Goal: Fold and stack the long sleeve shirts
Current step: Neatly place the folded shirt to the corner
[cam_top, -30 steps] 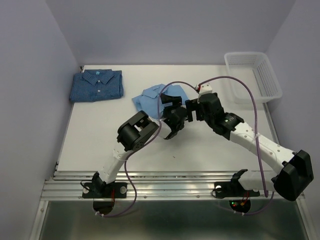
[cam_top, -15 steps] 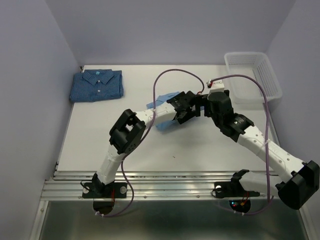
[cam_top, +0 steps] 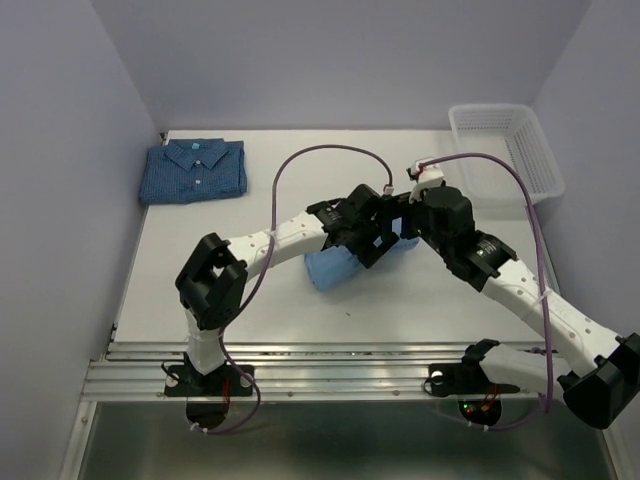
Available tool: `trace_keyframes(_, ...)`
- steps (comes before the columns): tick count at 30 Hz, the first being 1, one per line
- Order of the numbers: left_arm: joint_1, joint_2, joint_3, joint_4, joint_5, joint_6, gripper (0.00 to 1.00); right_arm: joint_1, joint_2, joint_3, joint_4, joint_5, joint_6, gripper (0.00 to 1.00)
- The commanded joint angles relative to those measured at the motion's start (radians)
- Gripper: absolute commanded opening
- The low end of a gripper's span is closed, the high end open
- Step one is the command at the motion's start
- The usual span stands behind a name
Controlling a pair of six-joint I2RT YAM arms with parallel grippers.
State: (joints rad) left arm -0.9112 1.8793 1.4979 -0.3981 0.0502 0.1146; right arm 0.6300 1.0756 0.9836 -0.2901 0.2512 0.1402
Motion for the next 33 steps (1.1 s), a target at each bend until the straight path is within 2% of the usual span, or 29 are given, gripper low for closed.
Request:
trace_keyframes(1, -0.031, -0.062, -0.022, 0.059, -0.002, -0.055, 0.99, 0.011, 0.001, -0.032, 0.043, -0.053, 0.073, 1.00)
trace_keyframes(6, -0.031, -0.055, -0.037, 0.059, 0.028, -0.062, 0.99, 0.002, -0.022, -0.082, 0.037, -0.082, 0.157, 1.00)
trace_keyframes(12, -0.031, -0.166, -0.117, 0.085, 0.040, -0.108, 0.99, 0.002, -0.107, -0.094, 0.020, -0.035, 0.196, 1.00)
trace_keyframes(16, -0.029, -0.290, -0.212, 0.134, -0.051, -0.225, 0.99, 0.002, -0.221, -0.094, 0.002, -0.038, 0.171, 1.00)
trace_keyframes(17, -0.028, -0.304, -0.228, 0.139, -0.138, -0.254, 0.99, 0.002, -0.253, -0.097, 0.002, -0.039, 0.164, 1.00)
trace_keyframes(21, 0.030, -0.361, -0.304, 0.105, -0.295, -0.415, 0.99, 0.002, -0.260, -0.095, 0.005, -0.061, 0.134, 1.00)
trace_keyframes(24, 0.124, -0.384, -0.366, 0.123, -0.225, -0.516, 0.99, 0.002, -0.226, -0.097, 0.040, -0.119, 0.111, 1.00)
trace_keyframes(25, 0.208, -0.397, -0.420, 0.142, -0.134, -0.536, 0.99, 0.002, -0.218, -0.106, 0.060, -0.151, 0.098, 1.00)
trace_keyframes(28, 0.319, -0.401, -0.520, 0.257, 0.089, -0.595, 0.99, 0.002, -0.185, -0.125, 0.117, -0.158, 0.088, 1.00)
trace_keyframes(30, 0.324, -0.387, -0.542, 0.329, 0.138, -0.633, 0.99, 0.002, -0.157, -0.123, 0.120, -0.136, 0.090, 1.00)
trace_keyframes(33, 0.324, -0.355, -0.557, 0.338, 0.139, -0.700, 0.99, 0.002, -0.099, -0.128, 0.121, -0.099, 0.096, 1.00)
